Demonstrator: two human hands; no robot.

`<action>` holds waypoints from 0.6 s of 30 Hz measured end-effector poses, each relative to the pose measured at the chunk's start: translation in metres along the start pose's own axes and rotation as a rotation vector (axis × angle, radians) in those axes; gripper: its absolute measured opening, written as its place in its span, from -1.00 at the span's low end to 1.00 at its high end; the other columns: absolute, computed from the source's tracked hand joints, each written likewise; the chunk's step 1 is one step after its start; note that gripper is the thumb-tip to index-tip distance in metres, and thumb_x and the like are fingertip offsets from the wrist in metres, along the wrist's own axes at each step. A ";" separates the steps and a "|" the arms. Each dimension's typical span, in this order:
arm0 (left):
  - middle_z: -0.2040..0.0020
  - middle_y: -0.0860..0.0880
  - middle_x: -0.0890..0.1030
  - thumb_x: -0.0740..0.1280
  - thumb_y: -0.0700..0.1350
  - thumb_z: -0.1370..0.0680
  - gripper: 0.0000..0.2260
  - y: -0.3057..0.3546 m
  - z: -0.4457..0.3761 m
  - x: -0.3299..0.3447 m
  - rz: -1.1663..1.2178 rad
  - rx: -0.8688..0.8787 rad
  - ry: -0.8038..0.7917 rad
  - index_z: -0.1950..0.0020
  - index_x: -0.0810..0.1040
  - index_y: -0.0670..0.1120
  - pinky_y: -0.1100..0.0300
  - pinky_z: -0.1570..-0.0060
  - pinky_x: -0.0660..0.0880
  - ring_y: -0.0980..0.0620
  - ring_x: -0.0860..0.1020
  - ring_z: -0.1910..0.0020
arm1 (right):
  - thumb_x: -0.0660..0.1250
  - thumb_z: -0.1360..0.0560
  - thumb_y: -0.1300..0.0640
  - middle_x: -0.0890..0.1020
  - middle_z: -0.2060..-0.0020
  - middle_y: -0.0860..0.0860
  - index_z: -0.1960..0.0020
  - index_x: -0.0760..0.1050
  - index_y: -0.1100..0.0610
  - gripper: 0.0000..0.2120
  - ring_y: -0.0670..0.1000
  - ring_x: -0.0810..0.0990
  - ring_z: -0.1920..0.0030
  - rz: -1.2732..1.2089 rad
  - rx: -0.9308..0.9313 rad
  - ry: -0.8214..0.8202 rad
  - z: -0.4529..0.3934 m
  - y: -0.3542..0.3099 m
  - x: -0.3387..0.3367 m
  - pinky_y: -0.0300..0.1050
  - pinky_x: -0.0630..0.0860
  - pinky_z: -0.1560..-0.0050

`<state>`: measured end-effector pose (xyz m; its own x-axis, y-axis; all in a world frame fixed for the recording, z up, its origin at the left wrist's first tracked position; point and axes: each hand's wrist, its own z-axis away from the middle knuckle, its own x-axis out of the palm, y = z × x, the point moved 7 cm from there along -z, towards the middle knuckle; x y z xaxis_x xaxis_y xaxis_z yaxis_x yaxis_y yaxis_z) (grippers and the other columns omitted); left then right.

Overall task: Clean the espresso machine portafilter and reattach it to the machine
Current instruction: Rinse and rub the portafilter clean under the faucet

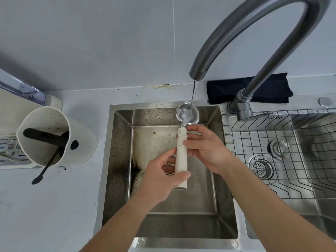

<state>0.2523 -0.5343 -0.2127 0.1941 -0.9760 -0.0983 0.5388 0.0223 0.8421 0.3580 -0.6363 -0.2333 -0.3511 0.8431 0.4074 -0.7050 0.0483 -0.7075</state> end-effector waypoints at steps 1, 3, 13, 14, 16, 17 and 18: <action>0.02 0.00 0.63 0.55 -0.21 -0.35 -0.45 0.003 -0.001 -0.001 -0.007 0.018 0.003 -0.24 0.52 0.21 0.32 0.24 0.52 0.15 0.60 0.18 | 0.30 -0.48 0.49 0.64 0.00 0.21 -0.21 0.44 0.22 -0.65 0.11 0.65 0.08 0.000 -0.023 -0.013 0.000 -0.003 0.001 0.03 0.60 0.00; 0.01 0.03 0.64 0.54 -0.23 -0.36 -0.45 0.008 -0.004 -0.001 -0.019 0.046 0.007 -0.21 0.50 0.25 0.32 0.19 0.53 0.19 0.59 0.18 | 0.29 -0.48 0.50 0.65 0.04 0.17 -0.21 0.43 0.22 -0.64 0.12 0.63 0.07 0.011 -0.075 -0.018 0.001 -0.009 0.002 0.10 0.55 -0.08; -0.09 0.00 0.68 0.43 -0.26 -0.44 -0.42 0.009 -0.017 0.014 0.115 0.049 -0.105 -0.15 0.50 0.45 0.07 -0.02 0.59 0.01 0.64 0.00 | 0.33 -0.47 0.47 0.71 0.05 0.08 -0.16 0.48 0.14 -0.65 0.04 0.65 0.07 0.139 -0.225 0.051 0.008 -0.031 -0.004 -0.07 0.59 0.04; -0.09 -0.03 0.68 0.43 -0.25 -0.44 -0.42 0.008 -0.017 0.016 0.134 0.044 -0.118 -0.18 0.50 0.43 0.06 -0.06 0.59 0.01 0.64 0.00 | 0.34 -0.47 0.46 0.70 0.05 0.10 -0.16 0.49 0.14 -0.66 0.04 0.66 0.08 0.147 -0.228 0.063 0.007 -0.031 -0.004 -0.08 0.59 0.06; -0.10 -0.06 0.68 0.42 -0.22 -0.43 -0.43 0.007 -0.017 0.018 0.158 0.029 -0.141 -0.28 0.48 0.34 -0.01 -0.12 0.56 0.00 0.63 0.00 | 0.35 -0.47 0.44 0.70 0.05 0.12 -0.17 0.49 0.15 -0.66 0.06 0.66 0.08 0.152 -0.221 0.083 0.006 -0.031 -0.006 -0.06 0.59 0.05; -0.11 -0.07 0.67 0.42 -0.21 -0.42 -0.43 0.006 -0.017 0.018 0.167 0.015 -0.148 -0.33 0.47 0.28 -0.08 -0.15 0.55 -0.02 0.62 0.00 | 0.36 -0.47 0.43 0.70 0.05 0.13 -0.18 0.49 0.16 -0.67 0.07 0.66 0.08 0.146 -0.211 0.094 0.005 -0.030 -0.006 -0.03 0.59 0.04; -0.11 -0.08 0.67 0.43 -0.19 -0.41 -0.43 0.006 -0.017 0.018 0.178 -0.005 -0.149 -0.35 0.47 0.24 -0.17 -0.17 0.52 -0.05 0.61 -0.01 | 0.36 -0.47 0.42 0.70 0.07 0.13 -0.17 0.49 0.17 -0.68 0.07 0.66 0.08 0.137 -0.198 0.107 0.004 -0.029 -0.007 -0.02 0.59 0.04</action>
<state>0.2725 -0.5484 -0.2186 0.1637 -0.9777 0.1316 0.5109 0.1981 0.8365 0.3782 -0.6459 -0.2136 -0.3608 0.9001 0.2442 -0.5174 0.0246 -0.8554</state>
